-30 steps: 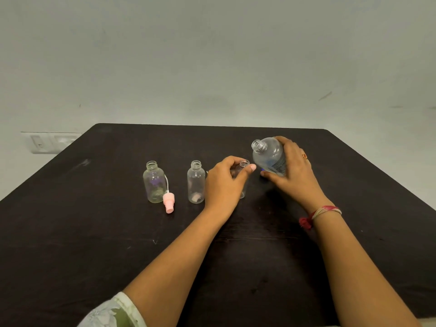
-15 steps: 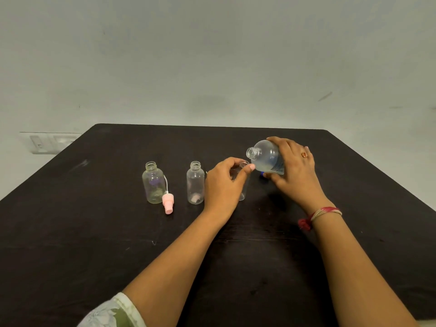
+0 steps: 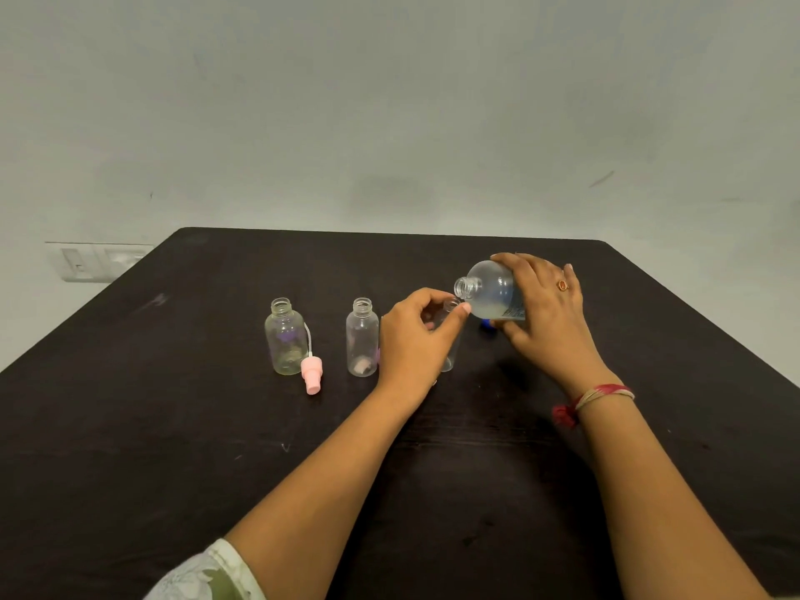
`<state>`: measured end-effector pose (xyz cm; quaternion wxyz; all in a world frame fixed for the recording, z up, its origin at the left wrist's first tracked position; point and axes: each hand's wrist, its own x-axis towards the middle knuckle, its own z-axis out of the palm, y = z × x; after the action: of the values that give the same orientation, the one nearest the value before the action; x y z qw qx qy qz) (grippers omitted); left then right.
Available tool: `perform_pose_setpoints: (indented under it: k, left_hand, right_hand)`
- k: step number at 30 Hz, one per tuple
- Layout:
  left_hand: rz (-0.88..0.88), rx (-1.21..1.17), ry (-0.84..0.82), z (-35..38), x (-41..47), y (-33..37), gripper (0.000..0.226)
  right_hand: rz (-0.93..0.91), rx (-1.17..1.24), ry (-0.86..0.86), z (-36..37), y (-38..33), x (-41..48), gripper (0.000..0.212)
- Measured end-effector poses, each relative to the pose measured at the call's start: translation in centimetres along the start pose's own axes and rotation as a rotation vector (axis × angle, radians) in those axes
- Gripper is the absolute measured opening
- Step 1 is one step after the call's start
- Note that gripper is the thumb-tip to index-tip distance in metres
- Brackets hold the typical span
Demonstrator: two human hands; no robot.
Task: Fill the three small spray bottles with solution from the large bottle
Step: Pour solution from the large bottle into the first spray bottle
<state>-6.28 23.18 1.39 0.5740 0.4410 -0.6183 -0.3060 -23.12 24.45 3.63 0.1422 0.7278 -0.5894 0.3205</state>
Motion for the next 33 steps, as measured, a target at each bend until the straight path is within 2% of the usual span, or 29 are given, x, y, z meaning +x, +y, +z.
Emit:
perform_pose_setpoints:
  k: [33]
  left_hand:
    - [0.014,-0.005,-0.01,-0.22,0.01,0.14,0.017]
  right_hand:
    - [-0.101,-0.162,0.086,-0.37,-0.21,0.24,0.079]
